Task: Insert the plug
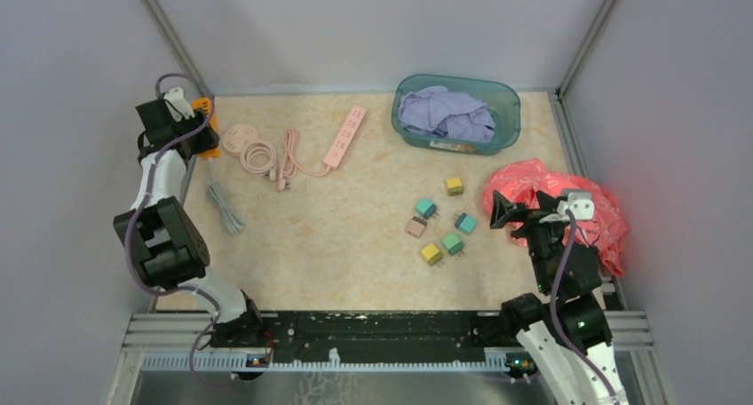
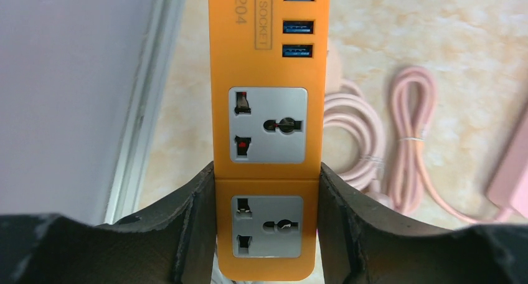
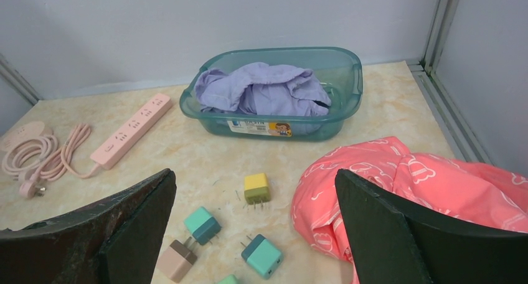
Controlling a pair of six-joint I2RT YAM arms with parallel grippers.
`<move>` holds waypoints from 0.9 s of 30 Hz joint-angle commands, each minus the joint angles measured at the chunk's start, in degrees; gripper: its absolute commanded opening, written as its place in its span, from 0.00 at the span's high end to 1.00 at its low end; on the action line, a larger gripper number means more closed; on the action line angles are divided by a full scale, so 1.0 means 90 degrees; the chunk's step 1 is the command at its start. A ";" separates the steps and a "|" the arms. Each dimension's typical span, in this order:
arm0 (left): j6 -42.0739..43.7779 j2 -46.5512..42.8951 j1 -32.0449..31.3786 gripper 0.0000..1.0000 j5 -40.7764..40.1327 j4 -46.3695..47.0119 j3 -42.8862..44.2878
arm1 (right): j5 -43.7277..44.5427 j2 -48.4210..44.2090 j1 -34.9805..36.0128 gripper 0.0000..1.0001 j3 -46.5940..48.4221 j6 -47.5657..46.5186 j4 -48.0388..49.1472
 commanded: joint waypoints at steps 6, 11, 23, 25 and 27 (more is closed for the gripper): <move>0.0756 -0.0752 -0.0635 0.90 0.1986 0.0558 0.0065 | -0.0195 0.0063 0.0074 0.01 0.0072 -0.0104 0.0222; 0.1553 -0.1008 -0.1366 0.92 0.2171 0.0287 -0.0001 | -0.0233 0.0067 0.0074 0.01 0.0071 -0.0106 0.0221; 0.3000 -0.2090 -0.3439 0.93 0.1868 0.0153 -0.1473 | -0.0297 0.0070 0.0074 0.01 0.0062 -0.0123 0.0222; 0.3113 -0.2226 -0.3718 0.93 0.1860 0.0031 -0.1682 | -0.0298 0.0067 0.0074 0.01 0.0063 -0.0125 0.0232; 0.3166 -0.2329 -0.4035 0.92 0.1791 -0.0066 -0.1892 | -0.0309 0.0066 0.0074 0.01 0.0062 -0.0129 0.0237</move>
